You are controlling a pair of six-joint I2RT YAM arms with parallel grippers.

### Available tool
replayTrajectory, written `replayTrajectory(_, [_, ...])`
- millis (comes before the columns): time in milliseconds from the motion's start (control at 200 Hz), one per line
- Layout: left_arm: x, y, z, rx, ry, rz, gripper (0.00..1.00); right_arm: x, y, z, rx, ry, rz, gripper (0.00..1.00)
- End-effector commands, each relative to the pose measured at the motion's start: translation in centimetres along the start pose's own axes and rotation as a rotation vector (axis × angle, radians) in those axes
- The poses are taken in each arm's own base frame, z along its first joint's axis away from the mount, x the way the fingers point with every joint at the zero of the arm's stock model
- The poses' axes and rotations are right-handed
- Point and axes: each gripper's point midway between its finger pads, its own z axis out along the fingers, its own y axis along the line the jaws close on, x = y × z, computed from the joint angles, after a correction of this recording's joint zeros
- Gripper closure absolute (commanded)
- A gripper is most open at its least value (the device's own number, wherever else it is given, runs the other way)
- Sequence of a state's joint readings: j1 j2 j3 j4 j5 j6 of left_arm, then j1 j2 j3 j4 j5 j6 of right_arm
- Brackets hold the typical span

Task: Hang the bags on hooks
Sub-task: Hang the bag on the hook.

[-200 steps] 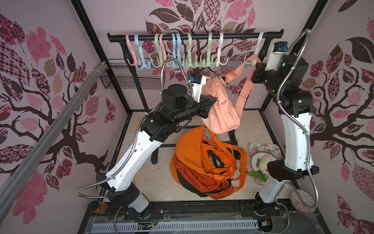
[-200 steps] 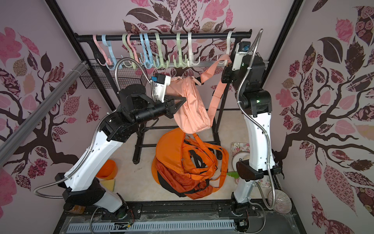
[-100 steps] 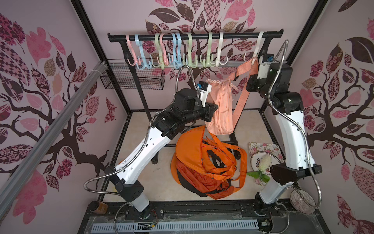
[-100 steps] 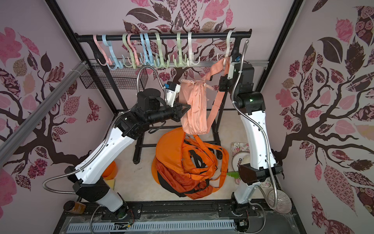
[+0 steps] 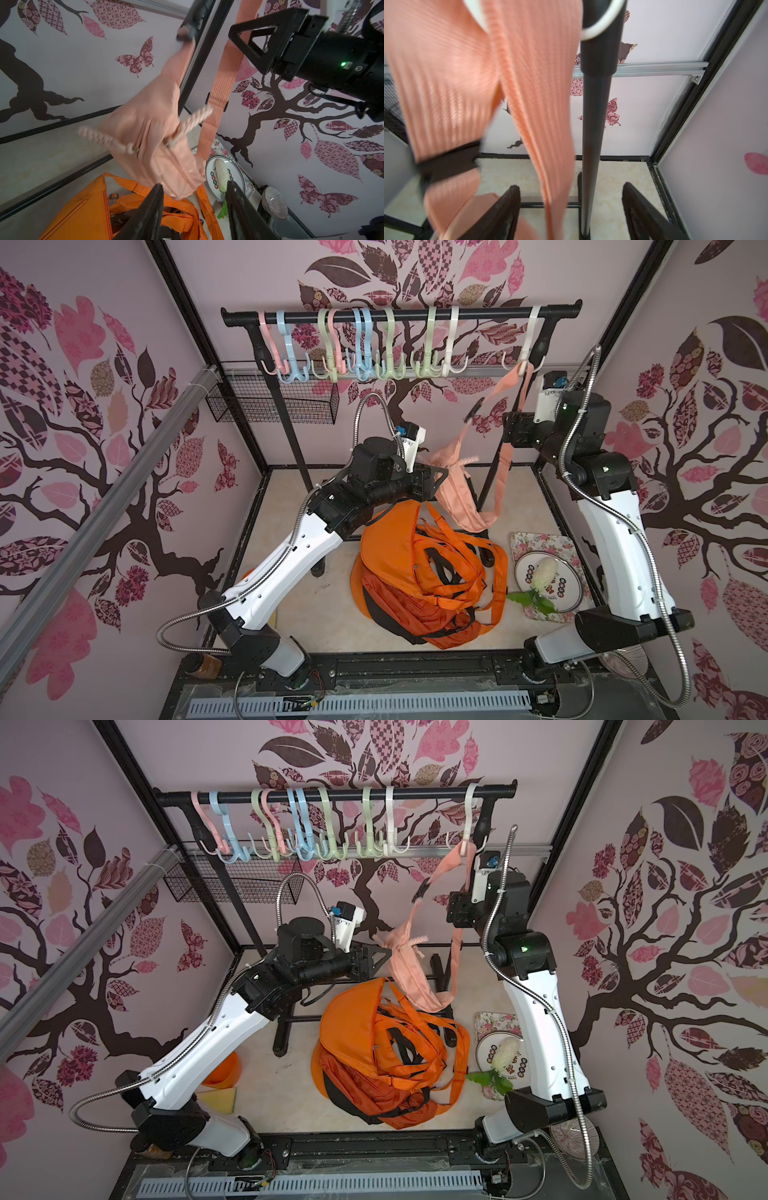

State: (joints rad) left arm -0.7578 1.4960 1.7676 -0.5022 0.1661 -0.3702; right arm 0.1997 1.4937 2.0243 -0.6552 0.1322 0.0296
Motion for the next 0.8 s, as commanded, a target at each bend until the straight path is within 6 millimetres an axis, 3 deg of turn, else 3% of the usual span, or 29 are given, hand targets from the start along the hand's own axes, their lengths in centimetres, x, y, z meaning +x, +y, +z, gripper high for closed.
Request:
replayTrajectory(0, [-0.9, -0.6, -1.5, 0.025, -0.061, 0.001, 0.48, -1.3, -0.1, -2.3, -0.016, -0.055, 0.011, 0.14])
replayTrajectory(215, [0.3, 0.0, -3.2, 0.001, -0.061, 0.004, 0.46, 0.3, -0.4, -4.0, -0.017, -0.045, 0.045, 0.11])
replayTrajectory(370, [3.3, 1.6, -3.9, -0.051, -0.011, -0.007, 0.42, 3.5, -0.8, -5.4, -0.015, 0.003, 0.084, 0.1])
replayTrajectory(440, [5.6, 2.8, -4.3, -0.088, 0.03, -0.028, 0.4, 5.9, -0.7, -6.1, -0.031, 0.046, 0.114, 0.1])
replayTrajectory(600, [12.2, 6.0, -5.5, -0.19, 0.139, -0.094, 0.33, 14.7, -0.5, -6.7, -0.053, 0.2, 0.17, 0.09])
replayTrajectory(795, [18.7, 12.1, -8.8, -0.379, 0.217, -0.213, 0.27, 25.1, 1.2, -7.6, -0.099, 0.383, 0.224, 0.1])
